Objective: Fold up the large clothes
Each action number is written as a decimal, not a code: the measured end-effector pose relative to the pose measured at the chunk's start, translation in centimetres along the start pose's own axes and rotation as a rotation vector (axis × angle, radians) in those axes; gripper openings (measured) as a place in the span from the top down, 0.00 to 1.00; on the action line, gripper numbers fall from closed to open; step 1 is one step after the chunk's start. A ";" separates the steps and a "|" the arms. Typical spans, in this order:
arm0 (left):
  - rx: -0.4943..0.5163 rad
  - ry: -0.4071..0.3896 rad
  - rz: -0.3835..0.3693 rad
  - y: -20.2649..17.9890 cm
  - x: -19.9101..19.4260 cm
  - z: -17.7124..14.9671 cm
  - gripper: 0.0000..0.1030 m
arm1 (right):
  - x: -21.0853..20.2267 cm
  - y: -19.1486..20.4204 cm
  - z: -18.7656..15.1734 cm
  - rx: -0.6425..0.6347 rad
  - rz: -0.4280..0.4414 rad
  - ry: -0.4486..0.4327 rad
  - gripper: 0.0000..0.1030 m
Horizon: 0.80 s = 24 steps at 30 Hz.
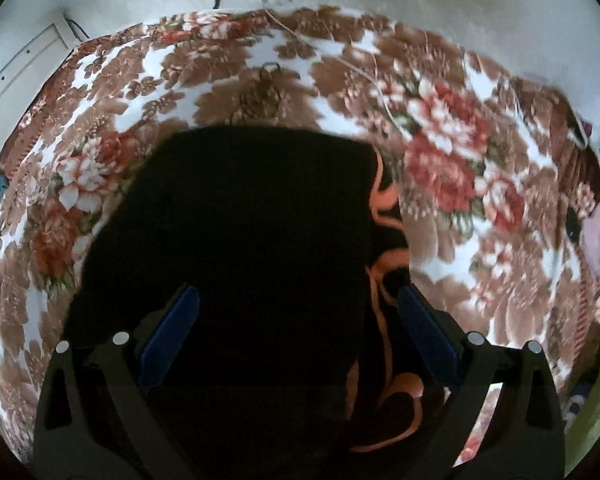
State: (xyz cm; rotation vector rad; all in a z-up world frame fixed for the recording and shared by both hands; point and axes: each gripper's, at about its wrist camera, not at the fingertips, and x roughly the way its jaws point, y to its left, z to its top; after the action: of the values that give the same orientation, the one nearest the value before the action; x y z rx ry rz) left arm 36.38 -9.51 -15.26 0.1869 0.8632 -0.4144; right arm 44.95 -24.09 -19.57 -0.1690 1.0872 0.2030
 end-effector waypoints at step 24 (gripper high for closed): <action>0.024 0.056 -0.062 0.1 1.7 -0.1 0.07 | 0.9 -10.2 -6.4 0.109 -0.004 0.049 0.05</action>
State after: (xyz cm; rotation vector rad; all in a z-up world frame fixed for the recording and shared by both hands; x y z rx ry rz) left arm 37.34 -9.82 -16.62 0.1952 0.9211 -0.4795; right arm 42.32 -35.45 -22.89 -0.0781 1.1442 0.1363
